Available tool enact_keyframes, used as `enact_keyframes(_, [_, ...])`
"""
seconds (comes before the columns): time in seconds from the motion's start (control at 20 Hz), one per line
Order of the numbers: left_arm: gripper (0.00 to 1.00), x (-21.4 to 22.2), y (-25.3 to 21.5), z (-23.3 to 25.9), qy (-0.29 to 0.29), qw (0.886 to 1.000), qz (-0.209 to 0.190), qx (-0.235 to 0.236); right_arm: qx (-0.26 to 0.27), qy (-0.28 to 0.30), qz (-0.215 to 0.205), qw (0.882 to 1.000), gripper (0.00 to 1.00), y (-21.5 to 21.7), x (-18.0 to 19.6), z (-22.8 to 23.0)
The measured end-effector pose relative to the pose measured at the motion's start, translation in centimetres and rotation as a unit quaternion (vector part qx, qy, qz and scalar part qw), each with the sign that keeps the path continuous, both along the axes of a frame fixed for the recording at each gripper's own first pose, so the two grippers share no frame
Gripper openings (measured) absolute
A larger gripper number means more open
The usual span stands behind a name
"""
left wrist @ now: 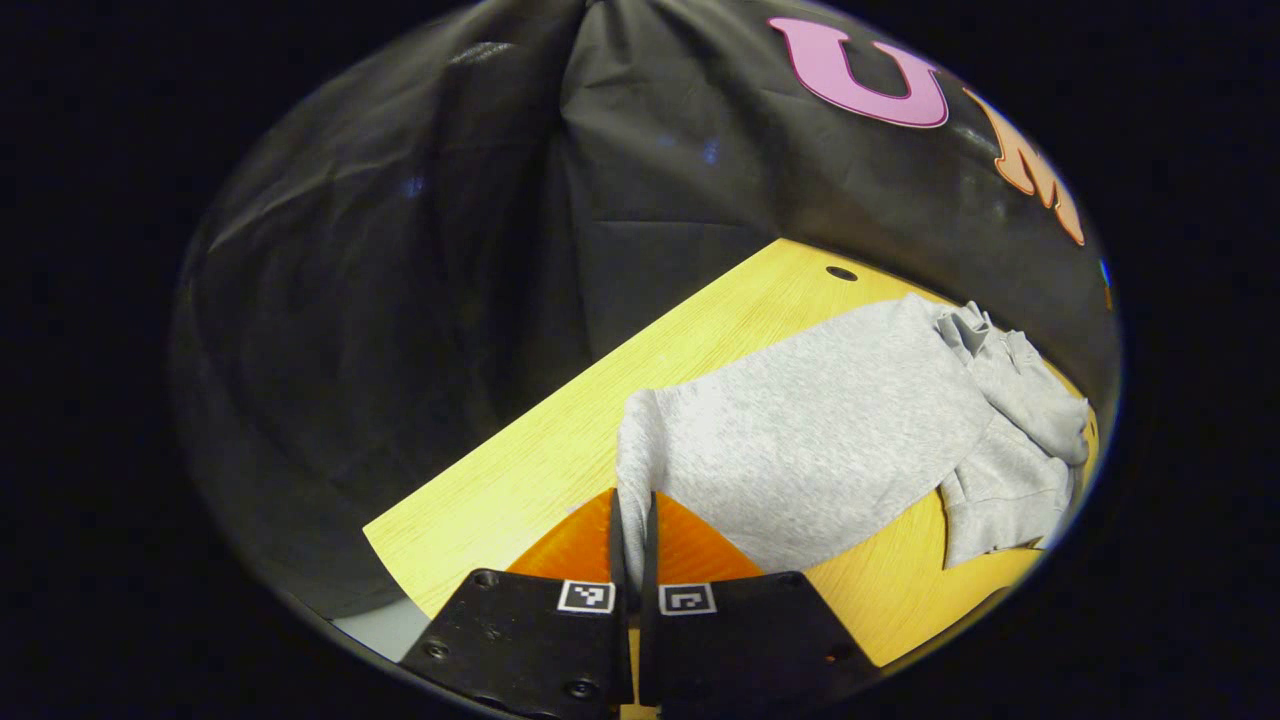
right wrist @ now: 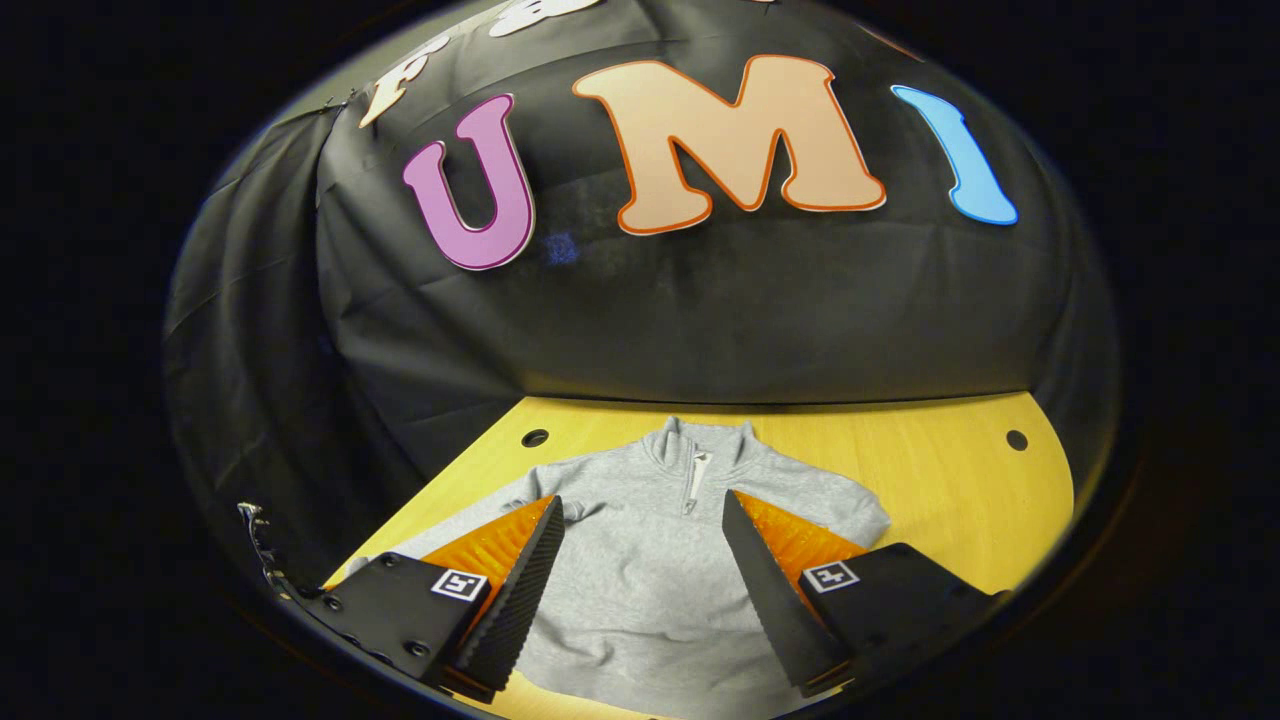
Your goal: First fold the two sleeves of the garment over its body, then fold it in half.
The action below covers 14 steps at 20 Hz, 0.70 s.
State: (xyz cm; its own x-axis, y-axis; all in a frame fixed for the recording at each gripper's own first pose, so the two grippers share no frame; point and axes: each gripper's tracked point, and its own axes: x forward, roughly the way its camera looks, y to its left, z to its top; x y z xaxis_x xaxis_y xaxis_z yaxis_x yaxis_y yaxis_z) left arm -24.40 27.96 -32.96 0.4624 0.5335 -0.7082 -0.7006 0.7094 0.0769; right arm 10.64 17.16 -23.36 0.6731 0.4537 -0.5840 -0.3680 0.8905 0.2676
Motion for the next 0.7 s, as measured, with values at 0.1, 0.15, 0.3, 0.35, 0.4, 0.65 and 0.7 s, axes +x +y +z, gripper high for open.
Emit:
enact_keyframes(0.1, [0.00,0.1,0.0,0.1,0.004,1.000,0.003,0.002,-0.001,-0.001,-0.005,1.000,0.98,-1.0,-0.4,0.1])
enact_keyframes(0.15, [0.00,0.2,-0.1,0.1,0.008,1.000,0.002,-0.001,-0.001,-0.002,-0.007,1.000,0.98,-1.4,-0.6,0.3])
enact_keyframes(0.3, [0.00,0.8,0.2,1.2,0.007,1.000,0.010,-0.006,-0.005,-0.011,-0.009,1.000,0.98,-3.0,-1.2,0.7])
enact_keyframes(0.35, [0.00,1.4,0.2,1.9,0.000,1.000,0.013,-0.004,-0.007,-0.013,-0.010,1.000,0.98,-3.6,-1.4,0.9])
enact_keyframes(0.4, [0.00,2.0,0.4,2.9,-0.012,1.000,0.015,-0.003,-0.009,-0.012,-0.011,1.000,0.98,-4.2,-1.7,0.8])
enact_keyframes(0.65, [0.00,7.2,1.0,8.0,-0.073,0.997,0.007,0.008,-0.010,-0.005,-0.029,1.000,0.98,-7.8,-3.2,0.9])
enact_keyframes(0.7, [0.00,8.2,1.1,8.9,-0.081,0.997,0.003,0.011,-0.010,-0.004,-0.034,0.999,0.98,-8.6,-3.4,0.8])
